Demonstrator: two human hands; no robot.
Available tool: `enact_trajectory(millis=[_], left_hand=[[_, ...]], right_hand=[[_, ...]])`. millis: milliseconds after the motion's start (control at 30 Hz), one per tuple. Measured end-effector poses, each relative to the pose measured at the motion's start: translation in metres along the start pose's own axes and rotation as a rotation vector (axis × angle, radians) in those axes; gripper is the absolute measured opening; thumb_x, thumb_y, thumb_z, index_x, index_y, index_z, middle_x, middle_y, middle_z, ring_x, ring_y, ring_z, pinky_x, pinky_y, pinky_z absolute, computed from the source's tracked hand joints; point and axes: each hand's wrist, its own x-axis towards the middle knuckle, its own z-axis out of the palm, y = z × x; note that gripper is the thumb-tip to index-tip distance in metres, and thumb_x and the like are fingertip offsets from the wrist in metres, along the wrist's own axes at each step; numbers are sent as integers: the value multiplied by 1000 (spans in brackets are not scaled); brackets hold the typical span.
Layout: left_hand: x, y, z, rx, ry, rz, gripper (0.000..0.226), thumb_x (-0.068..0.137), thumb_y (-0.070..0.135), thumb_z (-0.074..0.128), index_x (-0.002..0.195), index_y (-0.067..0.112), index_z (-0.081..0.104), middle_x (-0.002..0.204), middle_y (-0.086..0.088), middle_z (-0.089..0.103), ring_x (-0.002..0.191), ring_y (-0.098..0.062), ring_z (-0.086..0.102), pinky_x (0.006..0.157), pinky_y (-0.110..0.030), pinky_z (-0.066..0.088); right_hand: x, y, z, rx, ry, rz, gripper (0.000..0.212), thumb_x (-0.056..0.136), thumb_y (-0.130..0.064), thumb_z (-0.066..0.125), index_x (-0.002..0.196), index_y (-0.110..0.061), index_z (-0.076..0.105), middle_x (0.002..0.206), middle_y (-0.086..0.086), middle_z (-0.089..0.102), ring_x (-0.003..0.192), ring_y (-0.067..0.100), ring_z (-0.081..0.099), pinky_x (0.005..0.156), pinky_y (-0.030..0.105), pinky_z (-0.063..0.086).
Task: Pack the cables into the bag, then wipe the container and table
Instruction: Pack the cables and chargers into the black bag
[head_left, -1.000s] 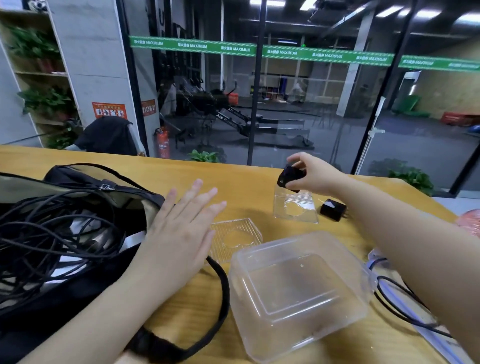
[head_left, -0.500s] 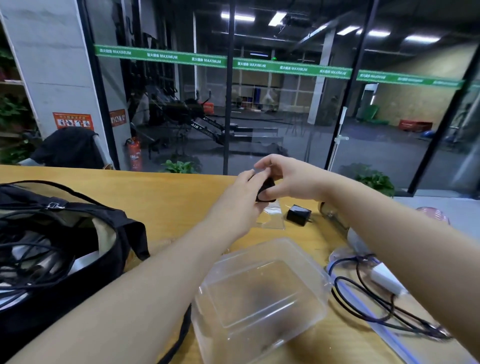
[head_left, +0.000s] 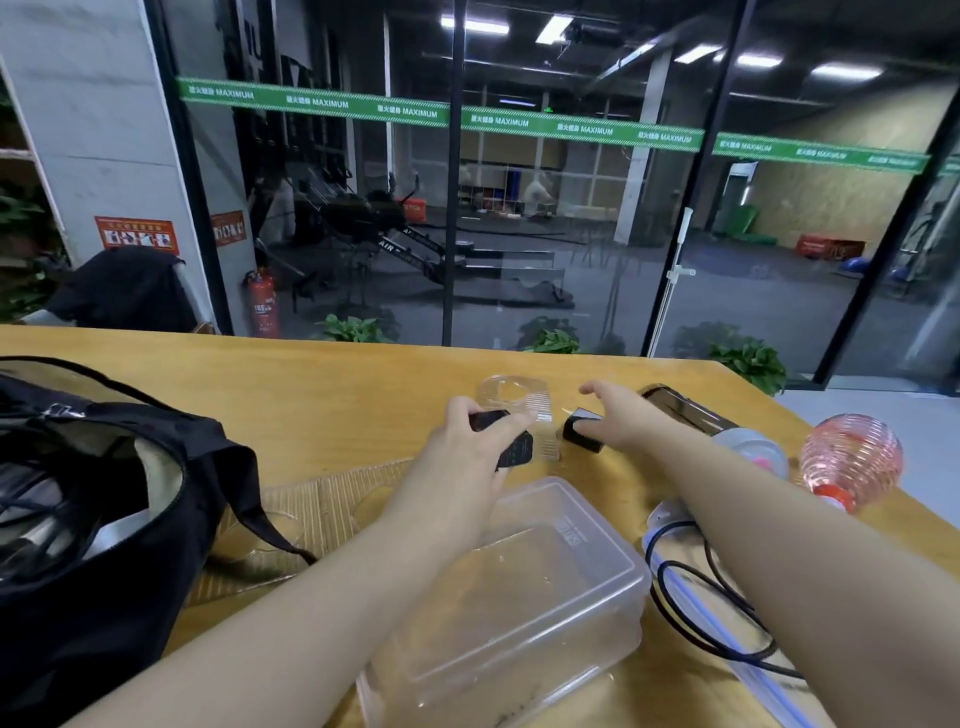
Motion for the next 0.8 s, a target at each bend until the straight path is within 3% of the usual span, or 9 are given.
enact_trajectory(millis=[167, 400, 633, 800], left_hand=[[-2, 0, 5, 86, 1, 7, 56, 94, 21, 47, 139, 46, 23, 127, -3, 25, 96, -20, 45, 78, -27, 46], [-3, 1, 9, 150, 16, 18, 59, 94, 21, 47, 140, 47, 20, 130, -4, 24, 105, -22, 44, 84, -30, 48], [-3, 0, 10, 150, 25, 18, 60, 94, 21, 46, 140, 47, 19, 130, -4, 24, 105, -22, 44, 84, -29, 46], [-3, 0, 7, 117, 16, 12, 60, 94, 20, 48, 139, 48, 21, 130, -4, 23, 105, -22, 43, 85, -29, 46]], right_hand=[[11, 3, 25, -49, -56, 48, 72, 91, -38, 59, 149, -16, 23, 145, 11, 43, 128, 30, 46, 103, 38, 41], [14, 8, 28, -167, -30, 63, 55, 93, -26, 58, 140, -12, 33, 129, 14, 55, 111, 30, 56, 89, 36, 49], [6, 12, 9, -10, 88, 69, 51, 93, -27, 57, 138, -13, 38, 130, 12, 56, 113, 30, 55, 92, 38, 49], [-3, -2, -17, 71, 128, 17, 49, 94, -23, 55, 140, -15, 37, 131, 10, 55, 110, 27, 55, 79, 29, 43]])
